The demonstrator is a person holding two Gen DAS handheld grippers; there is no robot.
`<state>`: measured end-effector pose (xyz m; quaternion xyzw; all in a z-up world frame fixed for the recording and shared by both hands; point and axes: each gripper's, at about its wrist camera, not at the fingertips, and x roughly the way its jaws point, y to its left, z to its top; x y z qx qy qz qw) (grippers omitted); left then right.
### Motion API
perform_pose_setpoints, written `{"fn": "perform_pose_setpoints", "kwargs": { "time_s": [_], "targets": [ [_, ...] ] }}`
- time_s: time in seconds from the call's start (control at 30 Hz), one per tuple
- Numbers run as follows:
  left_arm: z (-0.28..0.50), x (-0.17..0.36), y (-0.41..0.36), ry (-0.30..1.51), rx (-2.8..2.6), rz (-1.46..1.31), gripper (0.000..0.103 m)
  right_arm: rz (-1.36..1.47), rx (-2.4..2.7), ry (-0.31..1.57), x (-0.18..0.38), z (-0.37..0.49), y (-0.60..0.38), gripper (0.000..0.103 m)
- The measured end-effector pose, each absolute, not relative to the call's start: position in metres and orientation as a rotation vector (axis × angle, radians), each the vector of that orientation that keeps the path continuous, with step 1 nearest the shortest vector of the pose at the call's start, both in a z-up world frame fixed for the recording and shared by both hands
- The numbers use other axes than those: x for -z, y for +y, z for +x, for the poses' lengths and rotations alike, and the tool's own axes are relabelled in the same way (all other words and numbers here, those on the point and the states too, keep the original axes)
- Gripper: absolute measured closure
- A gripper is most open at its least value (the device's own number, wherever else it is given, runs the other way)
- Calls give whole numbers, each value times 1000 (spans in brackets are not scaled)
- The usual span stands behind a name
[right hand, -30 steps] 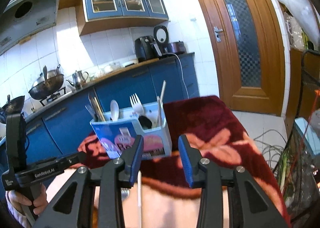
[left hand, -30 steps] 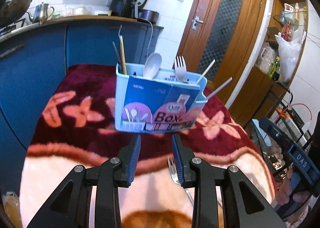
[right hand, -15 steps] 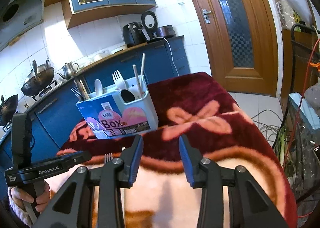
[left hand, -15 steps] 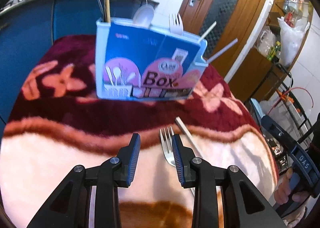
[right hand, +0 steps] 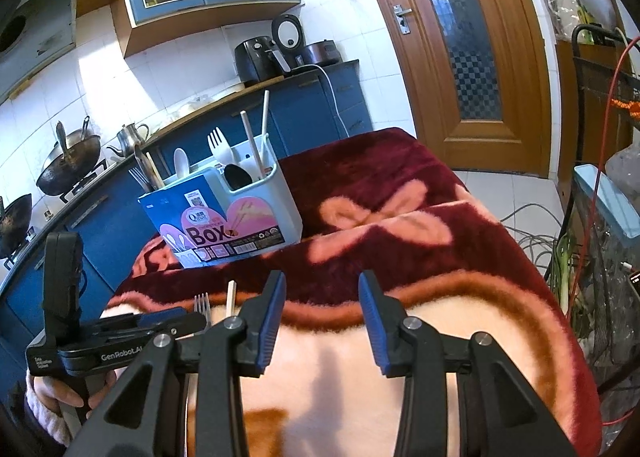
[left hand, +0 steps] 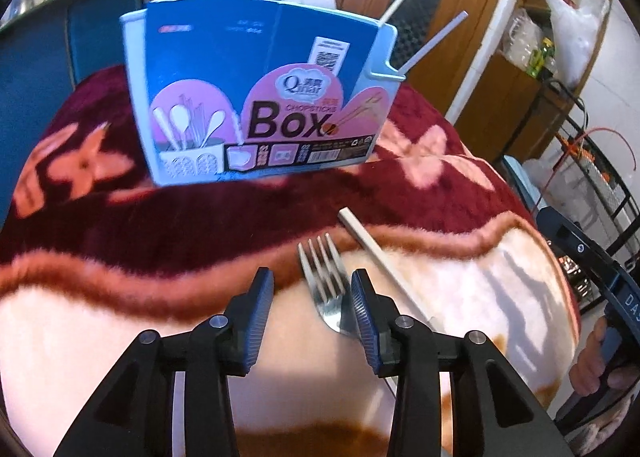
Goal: Organize utensils
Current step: 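Grasp the last silver fork with the left tool while the right tool approaches a white chopstick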
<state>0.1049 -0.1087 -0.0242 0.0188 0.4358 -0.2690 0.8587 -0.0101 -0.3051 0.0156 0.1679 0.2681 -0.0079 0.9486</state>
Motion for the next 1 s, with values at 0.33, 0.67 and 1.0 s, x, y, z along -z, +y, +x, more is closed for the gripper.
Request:
{"fn": "perform_pose_setpoints", "kwargs": {
  "time_s": [0.33, 0.67, 1.0],
  "targets": [
    [113, 25, -116, 917, 652, 55, 86, 354, 13, 557, -9, -11, -306, 62],
    [116, 32, -112, 964, 720, -65, 95, 356, 16, 562, -8, -11, -307, 62],
    [112, 28, -109, 960, 719, -110, 101, 351, 8, 569, -7, -12, -304, 62]
  ]
}}
